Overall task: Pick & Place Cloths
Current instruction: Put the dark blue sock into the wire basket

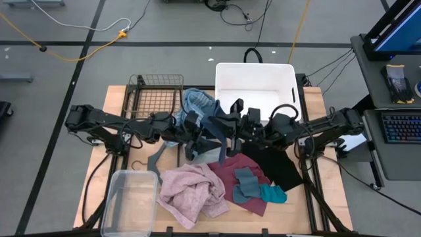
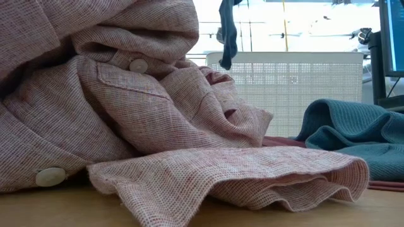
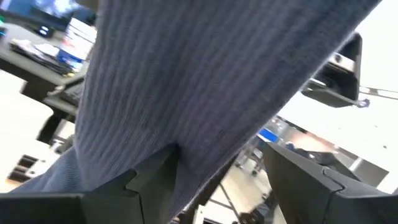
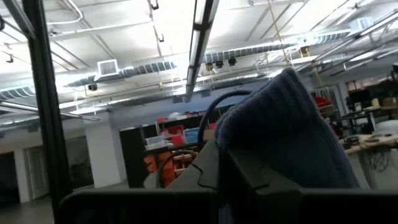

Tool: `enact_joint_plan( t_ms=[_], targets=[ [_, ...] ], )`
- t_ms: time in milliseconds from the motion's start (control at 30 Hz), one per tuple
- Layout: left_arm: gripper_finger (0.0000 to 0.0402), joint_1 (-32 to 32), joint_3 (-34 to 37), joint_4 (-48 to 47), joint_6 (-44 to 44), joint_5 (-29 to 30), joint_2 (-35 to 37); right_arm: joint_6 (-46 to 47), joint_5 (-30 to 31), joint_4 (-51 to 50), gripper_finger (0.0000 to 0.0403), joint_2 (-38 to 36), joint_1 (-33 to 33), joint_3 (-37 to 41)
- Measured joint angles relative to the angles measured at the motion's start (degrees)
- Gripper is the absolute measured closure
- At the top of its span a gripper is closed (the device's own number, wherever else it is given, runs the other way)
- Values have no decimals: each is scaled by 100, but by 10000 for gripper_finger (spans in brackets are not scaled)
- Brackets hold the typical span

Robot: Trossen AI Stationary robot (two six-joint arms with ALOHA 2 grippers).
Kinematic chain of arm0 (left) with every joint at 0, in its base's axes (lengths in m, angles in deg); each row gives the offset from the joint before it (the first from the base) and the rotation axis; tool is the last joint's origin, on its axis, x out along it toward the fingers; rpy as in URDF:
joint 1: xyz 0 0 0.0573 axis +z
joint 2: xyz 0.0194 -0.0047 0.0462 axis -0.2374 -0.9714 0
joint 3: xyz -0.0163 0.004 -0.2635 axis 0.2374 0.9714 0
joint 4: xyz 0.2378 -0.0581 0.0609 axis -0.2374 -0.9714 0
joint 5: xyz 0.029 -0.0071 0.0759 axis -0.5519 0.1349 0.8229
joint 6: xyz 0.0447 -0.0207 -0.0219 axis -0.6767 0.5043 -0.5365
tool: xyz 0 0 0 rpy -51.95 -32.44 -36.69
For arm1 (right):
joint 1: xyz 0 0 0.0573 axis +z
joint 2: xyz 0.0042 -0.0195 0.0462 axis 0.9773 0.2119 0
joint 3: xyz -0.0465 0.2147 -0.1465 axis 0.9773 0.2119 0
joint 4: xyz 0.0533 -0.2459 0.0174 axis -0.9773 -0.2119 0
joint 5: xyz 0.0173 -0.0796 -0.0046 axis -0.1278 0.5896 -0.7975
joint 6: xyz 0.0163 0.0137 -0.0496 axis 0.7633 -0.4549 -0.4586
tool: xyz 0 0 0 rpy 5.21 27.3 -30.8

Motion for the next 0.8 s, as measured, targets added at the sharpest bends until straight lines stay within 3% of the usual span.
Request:
enact_joint_plan(
  t_ms=[500, 633, 800],
  targets=[
    [167, 0, 0, -2, -140, 1113, 0, -59, 17, 16, 403, 0, 282, 0],
    [216, 0, 0, -8, -138, 1191, 0, -291, 190, 11, 403, 0, 379, 0],
    [320, 0, 0, -11, -257, 1191, 0, -447, 293, 12, 403, 0, 475, 0]
  ],
)
